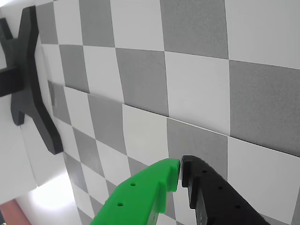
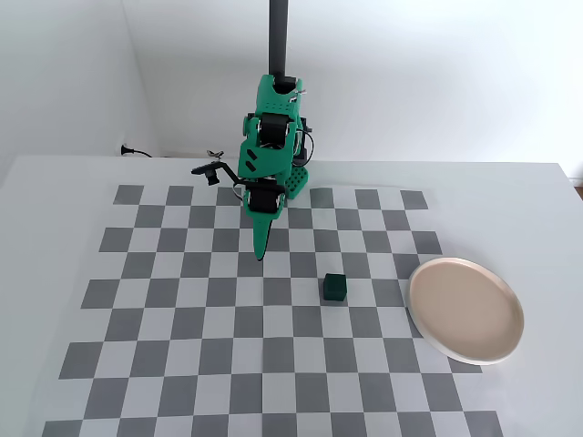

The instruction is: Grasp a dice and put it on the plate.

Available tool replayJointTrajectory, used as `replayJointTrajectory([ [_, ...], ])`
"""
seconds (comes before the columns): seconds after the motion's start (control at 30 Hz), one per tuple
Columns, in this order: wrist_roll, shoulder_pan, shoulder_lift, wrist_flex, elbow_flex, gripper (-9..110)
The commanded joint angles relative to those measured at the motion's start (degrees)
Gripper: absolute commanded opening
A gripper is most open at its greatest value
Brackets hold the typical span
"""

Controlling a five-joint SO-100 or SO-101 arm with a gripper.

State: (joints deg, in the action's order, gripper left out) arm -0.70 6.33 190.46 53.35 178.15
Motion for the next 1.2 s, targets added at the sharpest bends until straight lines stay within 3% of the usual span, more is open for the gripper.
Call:
replayJointTrajectory([
  [0.0,-0.9,-1.1,0.5,1.0,-1.1,-4],
  [0.73,-3.8,-2.7,0.6,0.1,-0.9,-4],
  [0.9,-14.2,-4.2,0.7,-2.8,-0.9,-4],
  [1.03,-35.7,-7.5,0.7,-0.8,-0.9,-4],
  [1.17,-42.4,-7.2,0.7,0.2,-0.9,-4],
])
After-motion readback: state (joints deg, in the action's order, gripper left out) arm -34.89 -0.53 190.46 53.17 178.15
